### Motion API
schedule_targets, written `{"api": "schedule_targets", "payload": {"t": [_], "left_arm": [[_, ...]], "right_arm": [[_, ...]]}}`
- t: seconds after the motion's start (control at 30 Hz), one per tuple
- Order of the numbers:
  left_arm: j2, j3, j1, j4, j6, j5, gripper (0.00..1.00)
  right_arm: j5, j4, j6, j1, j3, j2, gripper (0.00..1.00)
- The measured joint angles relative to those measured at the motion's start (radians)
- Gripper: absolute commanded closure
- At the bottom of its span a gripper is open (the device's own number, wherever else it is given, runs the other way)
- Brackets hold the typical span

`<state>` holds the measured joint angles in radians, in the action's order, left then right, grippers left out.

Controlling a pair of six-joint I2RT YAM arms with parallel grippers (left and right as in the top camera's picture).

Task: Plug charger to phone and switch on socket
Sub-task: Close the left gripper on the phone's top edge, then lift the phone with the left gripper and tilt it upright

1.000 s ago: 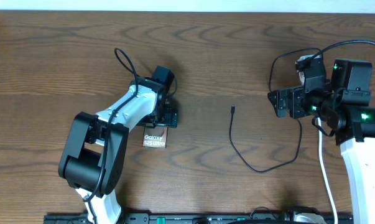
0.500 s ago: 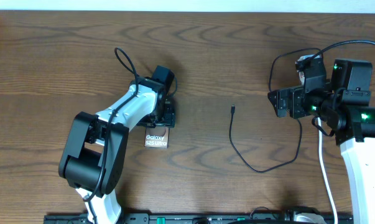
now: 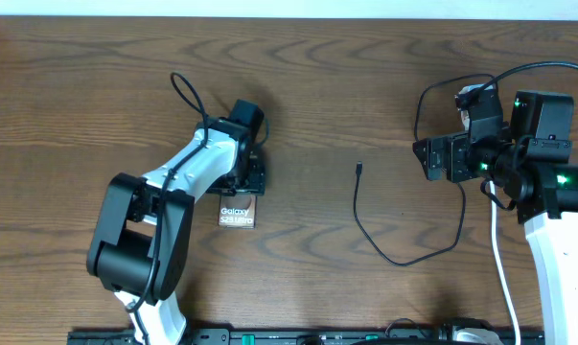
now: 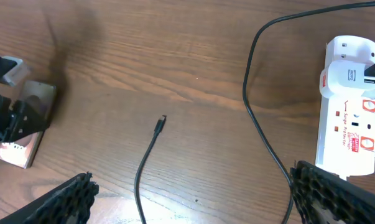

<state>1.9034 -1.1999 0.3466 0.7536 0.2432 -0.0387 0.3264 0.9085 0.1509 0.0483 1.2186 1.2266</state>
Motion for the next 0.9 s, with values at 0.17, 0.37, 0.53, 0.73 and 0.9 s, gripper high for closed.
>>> {"api": "schedule_targets", "payload": {"t": [0.17,0.37,0.53,0.73,0.9], "left_arm": [[-0.047,0.0,0.0,0.0,0.0,0.001,0.49],[-0.087,0.0,0.0,0.0,0.0,0.001,0.53],[-0.088,0.0,0.0,0.004,0.007,0.001,0.53],[-0.088,0.0,-0.004,0.006,0.055,0.001,0.53],[-0.088,0.0,-0.04,0.036,0.146,0.0,0.53]], "right_arm": [[0.0,0.0,0.0,0.0,0.0,0.0,0.01],[0.0,0.0,0.0,0.0,0.0,0.0,0.01],[0.0,0.0,0.0,0.0,0.0,0.0,0.01],[0.0,0.0,0.0,0.0,0.0,0.0,0.01],[0.0,0.0,-0.002,0.0,0.0,0.001,0.01]]}}
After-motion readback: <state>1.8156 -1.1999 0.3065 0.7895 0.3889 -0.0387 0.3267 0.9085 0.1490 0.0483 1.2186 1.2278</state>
